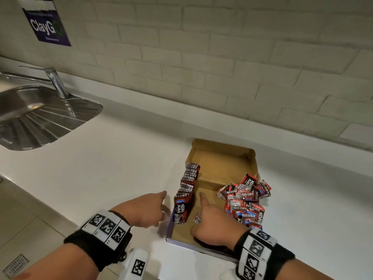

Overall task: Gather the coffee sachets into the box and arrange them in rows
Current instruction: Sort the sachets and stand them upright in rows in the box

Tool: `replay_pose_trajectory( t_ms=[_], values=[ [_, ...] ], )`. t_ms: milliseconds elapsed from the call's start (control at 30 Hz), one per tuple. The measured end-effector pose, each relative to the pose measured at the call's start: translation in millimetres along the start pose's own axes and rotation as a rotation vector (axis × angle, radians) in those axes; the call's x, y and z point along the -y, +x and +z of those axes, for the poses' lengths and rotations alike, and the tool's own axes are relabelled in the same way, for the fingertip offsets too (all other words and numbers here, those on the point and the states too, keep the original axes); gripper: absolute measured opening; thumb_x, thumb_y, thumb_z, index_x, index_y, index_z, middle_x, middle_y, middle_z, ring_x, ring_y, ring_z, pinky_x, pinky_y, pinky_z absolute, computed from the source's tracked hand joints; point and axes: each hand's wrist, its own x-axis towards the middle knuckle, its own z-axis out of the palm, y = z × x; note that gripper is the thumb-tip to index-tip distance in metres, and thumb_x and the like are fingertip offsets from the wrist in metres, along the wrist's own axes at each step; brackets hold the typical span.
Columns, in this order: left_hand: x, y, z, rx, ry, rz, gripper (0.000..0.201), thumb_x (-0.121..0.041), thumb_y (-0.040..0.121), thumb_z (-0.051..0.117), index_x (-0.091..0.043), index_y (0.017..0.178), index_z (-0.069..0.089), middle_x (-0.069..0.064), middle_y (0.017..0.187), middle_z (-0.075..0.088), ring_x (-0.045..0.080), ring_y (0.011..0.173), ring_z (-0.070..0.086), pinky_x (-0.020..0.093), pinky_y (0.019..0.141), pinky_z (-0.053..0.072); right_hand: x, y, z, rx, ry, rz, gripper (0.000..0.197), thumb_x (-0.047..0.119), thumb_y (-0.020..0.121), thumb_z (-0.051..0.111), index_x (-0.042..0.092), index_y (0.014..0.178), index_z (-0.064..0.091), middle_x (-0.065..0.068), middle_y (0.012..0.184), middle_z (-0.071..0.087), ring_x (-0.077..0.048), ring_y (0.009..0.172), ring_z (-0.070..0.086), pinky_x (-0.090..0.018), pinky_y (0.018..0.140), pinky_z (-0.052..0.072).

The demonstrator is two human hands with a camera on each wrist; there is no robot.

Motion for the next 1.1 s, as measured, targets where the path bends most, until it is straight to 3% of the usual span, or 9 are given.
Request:
replay_pose_trajectory(
  t_ms=[167, 233, 333, 433, 533, 700, 833, 1000, 1100],
  values=[
    [8, -21, -13, -0.220, 0.054, -0.022, 0.068, -0.018, 0.101, 0.049, -0.013, 0.159, 0.014, -0.001, 0.139, 0.060, 0.017, 0.111, 0.062, 0.025, 0.092, 0.048, -20, -29, -27, -0.018, 0.137, -0.042, 0.090, 0.028, 0.087, 0.065, 0.033, 0.161, 0.013, -0.004, 0.150, 0.051, -0.014, 0.123, 0.058, -0.023, 0.097, 0.048],
    [0, -35, -18, -0.392, 0.042, 0.036, 0.055, -0.023, 0.100, 0.052, -0.023, 0.152, 0.032, -0.014, 0.120, 0.068, 0.009, 0.098, 0.062, 0.020, 0.079, 0.044, -31, -35, -35, -0.018, 0.274, -0.049, 0.074, 0.021, 0.093, 0.062, 0.040, 0.155, 0.027, 0.001, 0.129, 0.061, -0.003, 0.087, 0.063, -0.014, 0.073, 0.046],
    [-29, -54, -21, -0.556, -0.076, 0.173, 0.026, -0.031, 0.098, 0.059, -0.036, 0.122, 0.053, -0.020, 0.096, 0.066, 0.001, 0.068, 0.060, 0.013, 0.061, 0.037, -37, -42, -42, 0.001, 0.779, -0.016, 0.060, -0.007, 0.096, 0.047, 0.032, 0.141, 0.049, -0.005, 0.098, 0.071, -0.022, 0.070, 0.058, -0.038, 0.068, 0.046],
    [-63, -62, -16, -0.495, -0.203, 0.306, 0.007, -0.034, 0.095, 0.065, -0.036, 0.101, 0.063, -0.022, 0.084, 0.065, -0.002, 0.057, 0.056, 0.011, 0.056, 0.038, -35, -45, -45, 0.106, 1.125, -0.082, 0.063, -0.028, 0.092, 0.033, 0.013, 0.134, 0.056, -0.022, 0.112, 0.074, -0.036, 0.092, 0.071, -0.049, 0.083, 0.058],
    [-86, -57, -8, -0.380, -0.249, 0.379, 0.016, -0.037, 0.092, 0.069, -0.038, 0.107, 0.066, -0.023, 0.080, 0.065, -0.009, 0.062, 0.055, 0.008, 0.058, 0.038, -30, -49, -47, 0.168, 1.215, -0.145, 0.053, -0.020, 0.097, 0.044, 0.014, 0.136, 0.058, -0.027, 0.119, 0.071, -0.041, 0.108, 0.072, -0.049, 0.082, 0.062],
    [-97, -41, 3, -0.299, -0.323, 0.373, 0.009, -0.035, 0.093, 0.069, -0.028, 0.093, 0.064, -0.004, 0.072, 0.074, -0.002, 0.053, 0.059, 0.018, 0.056, 0.040, -30, -52, -48, 0.162, 1.133, -0.167, 0.040, 0.000, 0.098, 0.059, 0.018, 0.134, 0.058, -0.024, 0.111, 0.074, -0.042, 0.097, 0.074, -0.039, 0.059, 0.062],
    [-87, -31, 1, -0.438, -0.510, 0.313, 0.018, -0.029, 0.091, 0.072, -0.023, 0.078, 0.061, 0.004, 0.073, 0.070, 0.006, 0.051, 0.051, 0.031, 0.057, 0.045, -35, -54, -52, 0.039, 0.903, -0.118, 0.032, 0.012, 0.096, 0.068, 0.015, 0.126, 0.057, -0.012, 0.102, 0.079, -0.018, 0.058, 0.069, -0.022, 0.040, 0.040],
    [-70, -42, 3, -0.188, -0.726, 0.348, 0.013, -0.010, 0.088, 0.075, -0.008, 0.084, 0.063, 0.008, 0.073, 0.071, 0.018, 0.062, 0.065, 0.033, 0.060, 0.052, -50, -54, -60, -0.272, 0.853, -0.072, 0.016, 0.023, 0.097, 0.068, 0.010, 0.089, 0.071, 0.002, 0.057, 0.066, -0.014, 0.040, 0.039, -0.022, 0.041, 0.031],
    [-68, -45, 19, -0.080, -0.428, 0.304, 0.015, -0.020, 0.084, 0.078, -0.025, 0.088, 0.065, -0.005, 0.078, 0.069, 0.007, 0.065, 0.061, 0.035, 0.064, 0.051, -47, -53, -66, -0.279, 0.650, -0.137, 0.010, 0.032, 0.093, 0.074, 0.026, 0.084, 0.076, 0.000, 0.072, 0.072, -0.037, 0.058, 0.053, -0.035, 0.059, 0.049]
  ],
)
